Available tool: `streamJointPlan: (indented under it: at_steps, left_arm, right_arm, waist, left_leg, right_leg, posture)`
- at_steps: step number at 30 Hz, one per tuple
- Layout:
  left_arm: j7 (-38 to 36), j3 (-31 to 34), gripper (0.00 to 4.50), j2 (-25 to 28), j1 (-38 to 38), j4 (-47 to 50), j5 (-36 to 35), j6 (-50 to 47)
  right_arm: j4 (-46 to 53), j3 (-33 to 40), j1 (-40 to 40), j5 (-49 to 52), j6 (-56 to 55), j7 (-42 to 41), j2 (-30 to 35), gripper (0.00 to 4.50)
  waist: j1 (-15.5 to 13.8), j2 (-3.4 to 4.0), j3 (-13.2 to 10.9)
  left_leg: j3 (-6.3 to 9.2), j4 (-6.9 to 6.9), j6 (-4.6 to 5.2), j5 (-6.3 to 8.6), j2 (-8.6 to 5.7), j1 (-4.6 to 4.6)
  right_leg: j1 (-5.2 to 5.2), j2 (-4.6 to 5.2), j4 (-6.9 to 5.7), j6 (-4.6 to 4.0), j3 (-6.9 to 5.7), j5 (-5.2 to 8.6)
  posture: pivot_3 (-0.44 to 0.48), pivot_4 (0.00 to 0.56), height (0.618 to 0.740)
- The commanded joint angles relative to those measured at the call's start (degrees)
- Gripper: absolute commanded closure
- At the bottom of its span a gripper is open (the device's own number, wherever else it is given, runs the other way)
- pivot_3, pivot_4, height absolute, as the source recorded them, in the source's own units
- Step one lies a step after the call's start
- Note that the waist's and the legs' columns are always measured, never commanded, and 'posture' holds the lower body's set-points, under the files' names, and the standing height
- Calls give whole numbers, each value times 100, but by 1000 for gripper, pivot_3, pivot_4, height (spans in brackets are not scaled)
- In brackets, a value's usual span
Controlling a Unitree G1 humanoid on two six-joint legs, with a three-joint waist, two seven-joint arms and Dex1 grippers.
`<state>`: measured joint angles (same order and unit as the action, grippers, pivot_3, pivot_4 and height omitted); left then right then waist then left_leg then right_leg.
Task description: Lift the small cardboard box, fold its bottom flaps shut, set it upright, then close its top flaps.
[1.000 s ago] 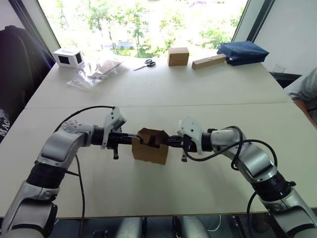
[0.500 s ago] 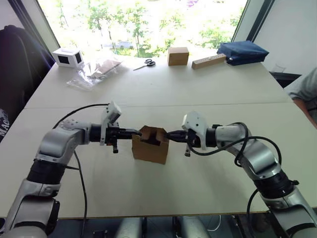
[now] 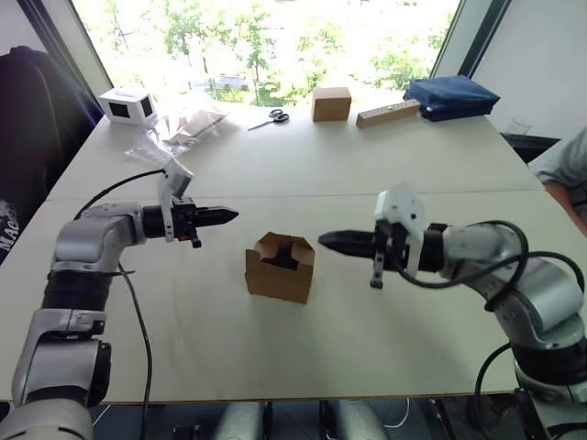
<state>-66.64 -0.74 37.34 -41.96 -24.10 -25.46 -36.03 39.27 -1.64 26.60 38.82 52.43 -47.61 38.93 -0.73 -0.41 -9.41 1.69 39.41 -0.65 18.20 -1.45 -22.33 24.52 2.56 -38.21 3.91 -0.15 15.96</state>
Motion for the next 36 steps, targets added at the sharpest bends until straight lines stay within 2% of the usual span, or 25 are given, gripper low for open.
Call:
streamJointPlan:
  at_steps: [1, 5, 11, 17, 24, 36]
  left_arm:
    - [-163, -53, 4481, -178, -282, -665, 207, 351]
    - [-269, -214, 4481, -470, -526, -1474, 532, 769]
    - [-787, -400, 4481, -998, -1012, -2470, 785, 914]
    - [-1363, -595, 4481, -1095, -1140, -2825, 1069, 1071]
    - [-1627, -532, 4481, -1101, -980, -2520, 1093, 906]
    - [-1536, -408, 4481, -1047, -510, -1817, 1006, 632]
  right_arm:
    - [563, -6, 56, 536, 276, 224, -77, 4500]
    - [648, -228, 35, 689, 406, 375, -91, 4500]
    - [389, -1471, 203, -610, -208, 483, 119, 4500]
    - [192, -1830, 417, -1173, -497, 521, 67, 4500]
    - [-215, -2129, 528, -1760, -758, 512, 18, 4500]
    - [-577, -2234, 620, -2162, -973, 403, -201, 4500]
  waist:
    - [9, -2, 0]
    - [14, -3, 0]
    - [18, -4, -1]
    - [82, -5, -1]
    - [140, -5, -1]
    - [139, -5, -1]
  left_leg:
    - [0, 0, 0, 0, 0, 0]
    - [-1, 1, 1, 0, 0, 0]
    - [-3, 3, 3, 2, -5, -3]
    - [-1, 4, 4, 2, -3, -3]
    - [0, 3, 4, 2, -3, -4]
    - [2, 3, 4, 2, -3, -4]
  right_leg:
    - [0, 0, 0, 0, 0, 0]
    - [1, -1, -1, 0, -1, 0]
    - [1, -1, 0, 0, -3, 0]
    - [3, -6, -2, 0, -4, 0]
    - [3, -4, -2, 0, -4, 0]
    - [4, -1, -3, 0, -3, 0]
  posture:
    - [0, 150, 740]
    - [0, 150, 740]
    - [0, 150, 740]
    - [0, 150, 740]
    - [0, 150, 740]
    - [0, 150, 740]
